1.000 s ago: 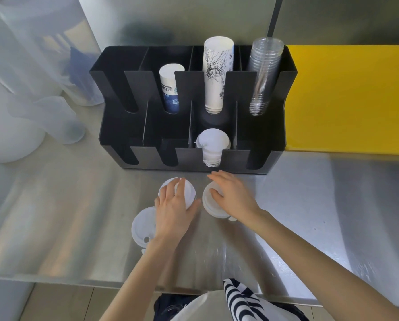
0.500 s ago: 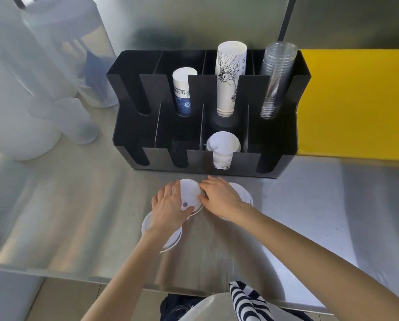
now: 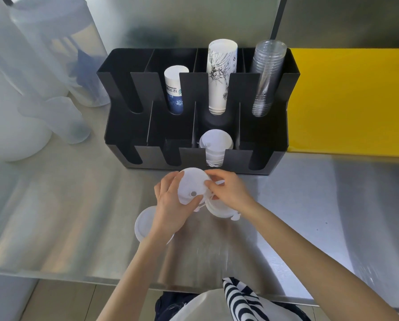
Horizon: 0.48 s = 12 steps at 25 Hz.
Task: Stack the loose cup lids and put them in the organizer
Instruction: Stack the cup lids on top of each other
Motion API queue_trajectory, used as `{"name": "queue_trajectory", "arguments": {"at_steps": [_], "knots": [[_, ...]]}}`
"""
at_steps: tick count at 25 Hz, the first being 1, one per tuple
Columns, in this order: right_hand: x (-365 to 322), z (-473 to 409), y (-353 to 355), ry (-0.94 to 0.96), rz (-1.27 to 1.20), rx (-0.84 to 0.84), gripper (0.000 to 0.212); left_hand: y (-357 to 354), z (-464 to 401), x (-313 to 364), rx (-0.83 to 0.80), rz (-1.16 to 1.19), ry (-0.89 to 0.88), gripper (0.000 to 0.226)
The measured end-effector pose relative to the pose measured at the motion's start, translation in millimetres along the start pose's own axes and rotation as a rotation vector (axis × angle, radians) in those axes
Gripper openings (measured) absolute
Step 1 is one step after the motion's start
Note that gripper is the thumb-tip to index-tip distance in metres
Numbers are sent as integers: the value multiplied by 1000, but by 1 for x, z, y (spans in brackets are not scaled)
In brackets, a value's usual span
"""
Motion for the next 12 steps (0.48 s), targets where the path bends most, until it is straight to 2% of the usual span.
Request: {"name": "queue_trajectory", "arguments": {"at_steps": [2, 4, 5, 8, 12], "knots": [[7, 4, 11, -67, -113, 29, 27, -1, 4, 5, -48, 265, 125, 53], [14, 9, 20, -113, -162, 40, 26, -2, 7, 3, -121, 628, 327, 46], [19, 11, 23, -125, -158, 51, 26, -3, 8, 0, -151, 735, 396, 43], [28, 14, 31, -138, -133, 91, 26, -8, 8, -4, -213, 784, 383, 19], [32, 13, 36, -104, -43, 123, 23, -18, 9, 0, -184, 667, 388, 27]]}}
Point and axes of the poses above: each hand's wrist, its own z-axis away from the middle knuckle, its own y-axis out of the back of the hand, x = y × z, the point moved 1 cm from there along -z, towards the middle knuckle, and after that the axes turned 4 degrees about y, right-handed, at the moved point
